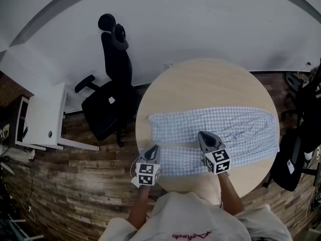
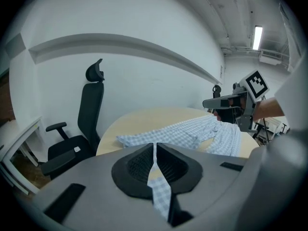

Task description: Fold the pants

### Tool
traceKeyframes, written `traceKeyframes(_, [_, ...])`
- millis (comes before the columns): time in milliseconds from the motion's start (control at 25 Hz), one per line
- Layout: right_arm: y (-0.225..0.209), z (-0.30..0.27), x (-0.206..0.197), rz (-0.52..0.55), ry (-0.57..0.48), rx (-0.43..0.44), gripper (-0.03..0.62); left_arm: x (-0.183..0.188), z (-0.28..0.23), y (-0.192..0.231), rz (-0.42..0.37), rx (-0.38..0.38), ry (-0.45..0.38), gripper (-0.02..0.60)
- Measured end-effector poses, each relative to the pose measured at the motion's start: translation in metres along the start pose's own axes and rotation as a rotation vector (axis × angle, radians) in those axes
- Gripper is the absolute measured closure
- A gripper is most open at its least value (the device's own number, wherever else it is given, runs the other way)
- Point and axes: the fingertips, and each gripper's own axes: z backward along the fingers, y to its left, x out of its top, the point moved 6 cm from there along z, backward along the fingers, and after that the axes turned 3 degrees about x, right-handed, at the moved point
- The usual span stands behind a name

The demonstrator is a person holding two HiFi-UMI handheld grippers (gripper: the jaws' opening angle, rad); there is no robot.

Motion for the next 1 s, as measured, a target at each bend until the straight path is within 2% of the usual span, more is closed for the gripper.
traceKeyframes(360, [-0.028,-0.053,-0.015,-0.055,0.082,-0.055,0.565,0.007,-0.058,0.060,0.051,0.000,0.049,0.538])
traceKeyframes(600, [-0.033,-0.085,-0.034,-0.069,0.142,-0.041,0.565,-0.004,-0.094,0.086,0.163,-0.002,0.089,0.535])
traceKeyframes(680, [-0.036,-0.094,-0.037,-0.071,0.153,-0.036,0.565,-0.005,-0.106,0.094,0.204,0.000,0.096,0.506])
traceKeyframes(720, [-0.038,-0.099,-0.038,-0.071,0.158,-0.036,0.565,-0.004,-0.113,0.099,0.225,0.001,0.097,0.460])
traceKeyframes(840, [-0.042,-0.110,-0.038,-0.065,0.168,-0.039,0.565,0.001,-0.131,0.115,0.294,0.016,0.094,0.434])
traceKeyframes(1000, [-0.047,-0.118,-0.035,-0.064,0.166,-0.038,0.565,0.004,-0.157,0.130,0.338,0.027,0.134,0.423])
